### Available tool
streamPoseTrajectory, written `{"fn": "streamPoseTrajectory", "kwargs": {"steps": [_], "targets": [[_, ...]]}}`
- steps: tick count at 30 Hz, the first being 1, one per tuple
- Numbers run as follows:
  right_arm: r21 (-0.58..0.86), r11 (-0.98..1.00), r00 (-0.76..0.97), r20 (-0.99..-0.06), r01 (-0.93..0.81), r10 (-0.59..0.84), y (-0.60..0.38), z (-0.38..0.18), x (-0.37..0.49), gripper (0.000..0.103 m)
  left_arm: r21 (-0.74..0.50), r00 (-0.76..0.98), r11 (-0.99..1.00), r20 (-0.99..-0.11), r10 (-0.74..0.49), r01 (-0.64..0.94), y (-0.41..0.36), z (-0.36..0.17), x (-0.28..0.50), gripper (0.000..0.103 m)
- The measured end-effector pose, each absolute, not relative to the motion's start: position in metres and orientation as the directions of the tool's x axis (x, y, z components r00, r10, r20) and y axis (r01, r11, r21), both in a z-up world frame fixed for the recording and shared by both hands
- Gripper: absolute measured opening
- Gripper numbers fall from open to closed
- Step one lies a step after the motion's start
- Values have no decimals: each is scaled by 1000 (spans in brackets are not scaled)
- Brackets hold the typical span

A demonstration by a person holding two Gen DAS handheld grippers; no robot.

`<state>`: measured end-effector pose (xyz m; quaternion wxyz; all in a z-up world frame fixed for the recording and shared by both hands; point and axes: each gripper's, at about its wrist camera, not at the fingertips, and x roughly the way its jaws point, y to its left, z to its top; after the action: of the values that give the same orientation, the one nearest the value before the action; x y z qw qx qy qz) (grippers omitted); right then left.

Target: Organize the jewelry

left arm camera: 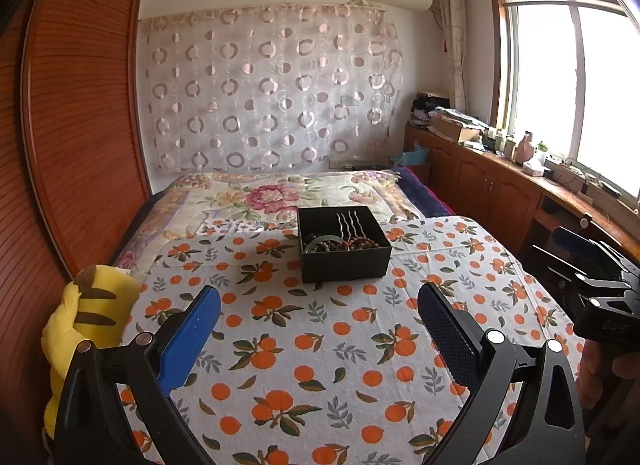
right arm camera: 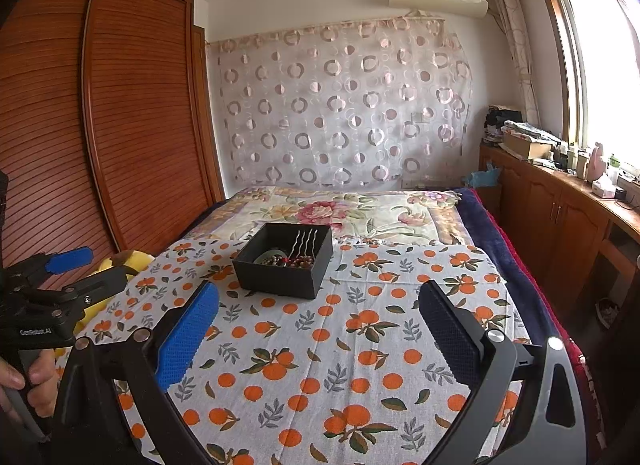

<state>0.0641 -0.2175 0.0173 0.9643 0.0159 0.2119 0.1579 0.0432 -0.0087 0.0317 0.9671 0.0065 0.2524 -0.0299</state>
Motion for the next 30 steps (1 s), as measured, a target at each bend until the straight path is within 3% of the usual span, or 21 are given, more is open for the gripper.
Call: {"fn": "streamPoseTrajectory", "kwargs": {"steps": [30], "targets": [[98, 949, 860, -404, -298, 312, -216, 17, 63, 101, -7, 868, 998, -493, -52, 56, -9, 30, 41, 95]]}}
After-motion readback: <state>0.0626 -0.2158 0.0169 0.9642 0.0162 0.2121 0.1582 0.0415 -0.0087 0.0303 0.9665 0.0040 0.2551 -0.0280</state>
